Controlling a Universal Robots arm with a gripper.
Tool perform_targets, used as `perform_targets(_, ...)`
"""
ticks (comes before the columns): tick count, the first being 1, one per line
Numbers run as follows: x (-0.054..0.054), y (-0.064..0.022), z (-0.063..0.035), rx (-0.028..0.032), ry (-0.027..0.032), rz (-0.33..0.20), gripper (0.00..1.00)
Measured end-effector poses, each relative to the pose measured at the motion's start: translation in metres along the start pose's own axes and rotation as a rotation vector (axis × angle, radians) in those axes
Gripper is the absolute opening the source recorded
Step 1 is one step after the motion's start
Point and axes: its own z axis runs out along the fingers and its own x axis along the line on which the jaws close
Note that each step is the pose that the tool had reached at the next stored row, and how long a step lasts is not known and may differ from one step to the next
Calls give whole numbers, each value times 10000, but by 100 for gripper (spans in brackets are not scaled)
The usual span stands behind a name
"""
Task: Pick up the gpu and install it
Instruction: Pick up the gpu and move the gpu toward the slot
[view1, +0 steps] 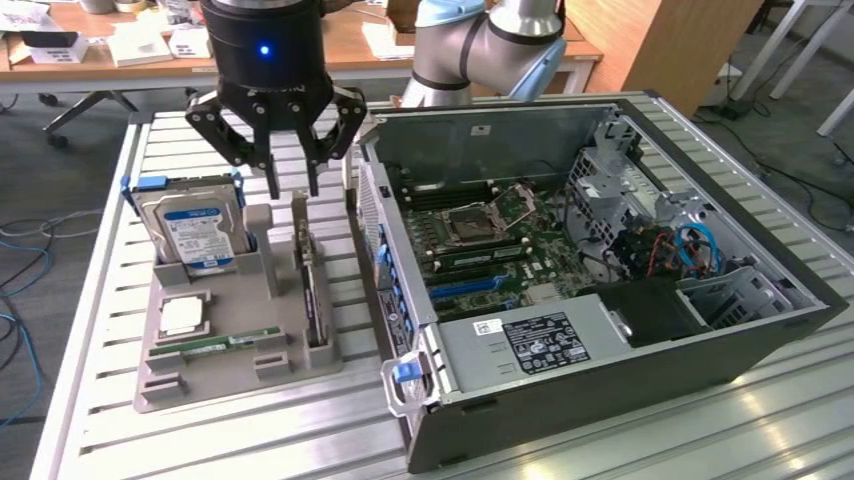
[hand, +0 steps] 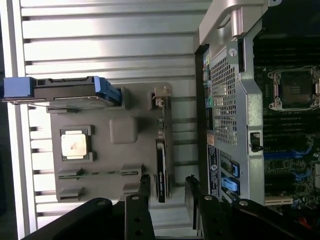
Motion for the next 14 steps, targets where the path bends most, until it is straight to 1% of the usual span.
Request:
perform_targets(6,2,-4,96,1,1,0,42)
perform_targets(14,3,-5,112,1,1,0,42)
